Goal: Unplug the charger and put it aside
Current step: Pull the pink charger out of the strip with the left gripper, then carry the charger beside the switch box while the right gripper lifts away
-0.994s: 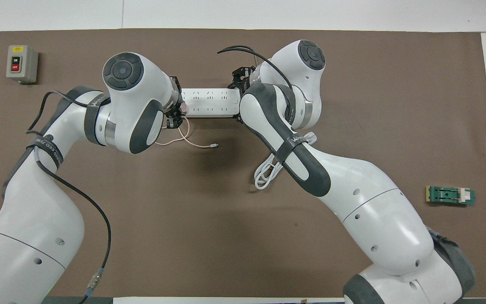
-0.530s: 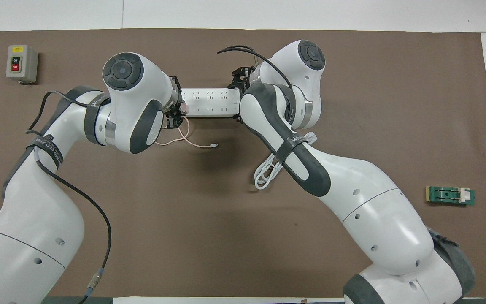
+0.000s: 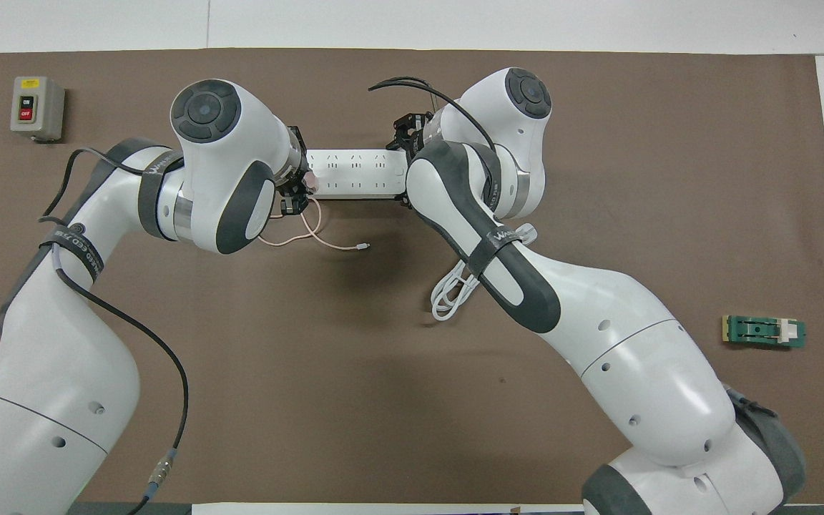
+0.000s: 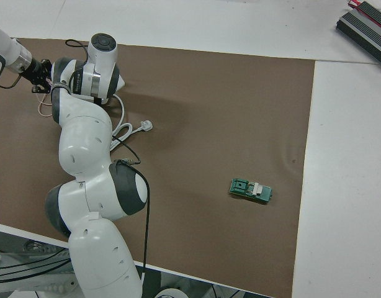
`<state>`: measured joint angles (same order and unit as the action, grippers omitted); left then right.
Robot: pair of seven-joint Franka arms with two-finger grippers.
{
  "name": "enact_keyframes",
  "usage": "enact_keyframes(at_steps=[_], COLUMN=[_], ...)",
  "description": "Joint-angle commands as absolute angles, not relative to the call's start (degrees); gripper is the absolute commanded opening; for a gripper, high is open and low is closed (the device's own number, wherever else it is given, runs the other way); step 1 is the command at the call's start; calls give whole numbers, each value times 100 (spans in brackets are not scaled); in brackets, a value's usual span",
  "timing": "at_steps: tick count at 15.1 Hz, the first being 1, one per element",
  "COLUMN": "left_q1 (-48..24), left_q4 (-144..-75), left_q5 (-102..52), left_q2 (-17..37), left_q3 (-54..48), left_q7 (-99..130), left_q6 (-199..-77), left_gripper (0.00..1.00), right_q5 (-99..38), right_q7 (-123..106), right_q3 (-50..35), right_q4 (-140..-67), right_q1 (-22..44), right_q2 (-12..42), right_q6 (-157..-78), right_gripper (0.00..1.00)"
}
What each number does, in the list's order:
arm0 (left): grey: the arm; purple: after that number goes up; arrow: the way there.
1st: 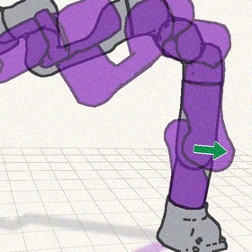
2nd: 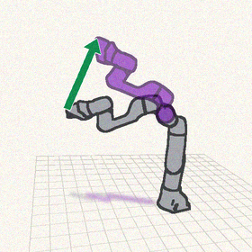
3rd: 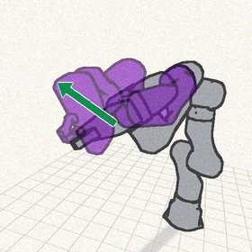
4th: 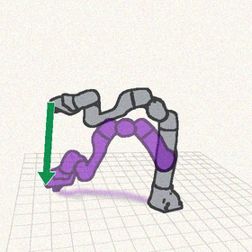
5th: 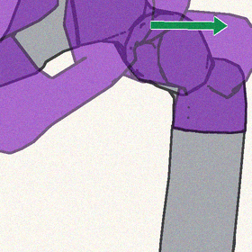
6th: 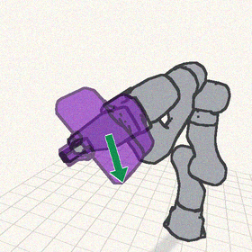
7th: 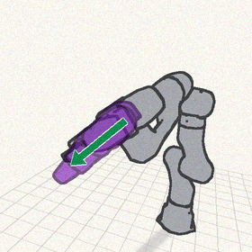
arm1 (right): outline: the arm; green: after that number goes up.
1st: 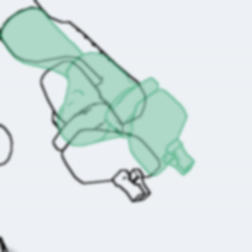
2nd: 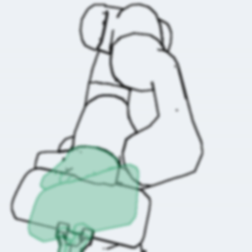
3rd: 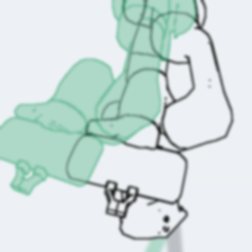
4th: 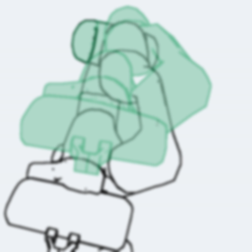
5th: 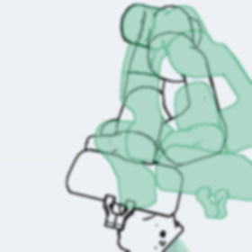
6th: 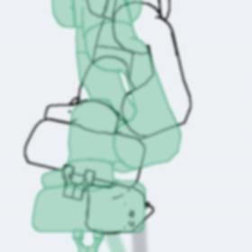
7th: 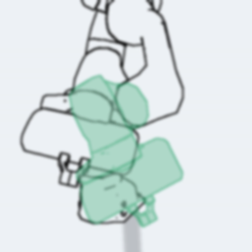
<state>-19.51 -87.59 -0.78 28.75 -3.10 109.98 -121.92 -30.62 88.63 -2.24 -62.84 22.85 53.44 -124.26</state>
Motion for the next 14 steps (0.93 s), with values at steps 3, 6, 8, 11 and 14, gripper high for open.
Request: enact_keyframes(at_steps=[3,6,8,11,14], left_q1=[-1382,-653,-239,463,1132], left_q4=[-8587,-8631,-8640,-8587,-8587], left_q5=[-9,-53,-62,-62,-62], left_q2=[2243,1899,1793,1566,1310], left_q3=[-290,-290,-290,-290,-290], left_q7=[10111,8452,7580,6228,5012], left_q6=[-11200,-10321,-9986,-9433,-9211], left_gripper=[0,0,0,0,0], right_q5=[-3094,-3102,-3103,-3041,-2918], right_q7=[8763,8780,8798,8789,8754], right_q3=[-158,-158,-158,-115,-27], right_q4=[-5977,-5968,-5968,-6265,-6521], right_q1=[2268,2268,2267,2180,2110], right_q2=[5607,5573,5380,4828,4317], right_q6=[-12727,-12683,-12630,-12569,-12140], right_gripper=[67,98,100,100,100])
